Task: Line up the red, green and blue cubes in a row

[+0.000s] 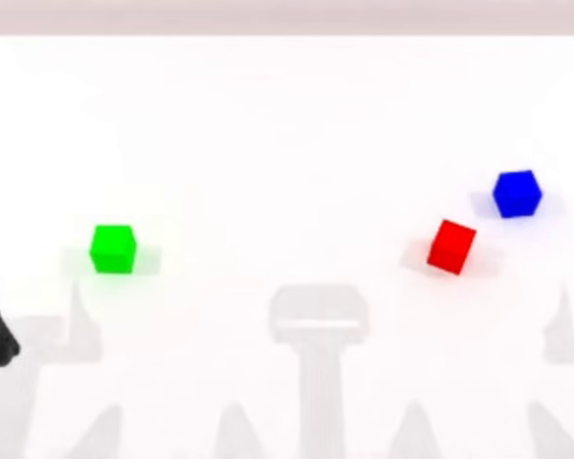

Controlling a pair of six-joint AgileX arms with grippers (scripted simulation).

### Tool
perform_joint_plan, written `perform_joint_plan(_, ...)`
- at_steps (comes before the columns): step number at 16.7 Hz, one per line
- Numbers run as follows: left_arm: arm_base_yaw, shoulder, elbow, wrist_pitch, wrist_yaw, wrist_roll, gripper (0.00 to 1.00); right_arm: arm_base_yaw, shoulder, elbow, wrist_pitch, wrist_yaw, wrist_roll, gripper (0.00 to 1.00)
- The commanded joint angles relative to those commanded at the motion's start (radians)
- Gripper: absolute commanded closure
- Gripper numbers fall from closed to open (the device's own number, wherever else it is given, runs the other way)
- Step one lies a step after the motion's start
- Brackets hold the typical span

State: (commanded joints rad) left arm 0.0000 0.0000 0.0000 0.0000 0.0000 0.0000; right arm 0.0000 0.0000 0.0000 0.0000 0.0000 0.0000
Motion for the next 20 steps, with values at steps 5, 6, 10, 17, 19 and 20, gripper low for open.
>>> perform_joint_plan(5,0.000,0.000,0.000,0.000,0.000,0.000,0.00,0.017,0.060,0.062,-0.043,-0.003,-0.026,0.00)
perform_joint_plan(6,0.000,0.000,0.000,0.000,0.000,0.000,0.00,0.027,0.101,0.103,-0.070,-0.003,-0.043,0.00)
perform_joint_plan(10,0.000,0.000,0.000,0.000,0.000,0.000,0.00,0.080,0.371,0.358,-0.232,-0.002,-0.143,0.00)
perform_joint_plan(17,0.000,0.000,0.000,0.000,0.000,0.000,0.00,0.206,1.148,0.943,-0.642,0.002,-0.381,0.00)
perform_joint_plan(19,0.000,0.000,0.000,0.000,0.000,0.000,0.00,0.243,1.373,1.105,-0.763,0.002,-0.450,0.00)
perform_joint_plan(20,0.000,0.000,0.000,0.000,0.000,0.000,0.00,0.261,1.476,1.182,-0.821,0.001,-0.483,0.00)
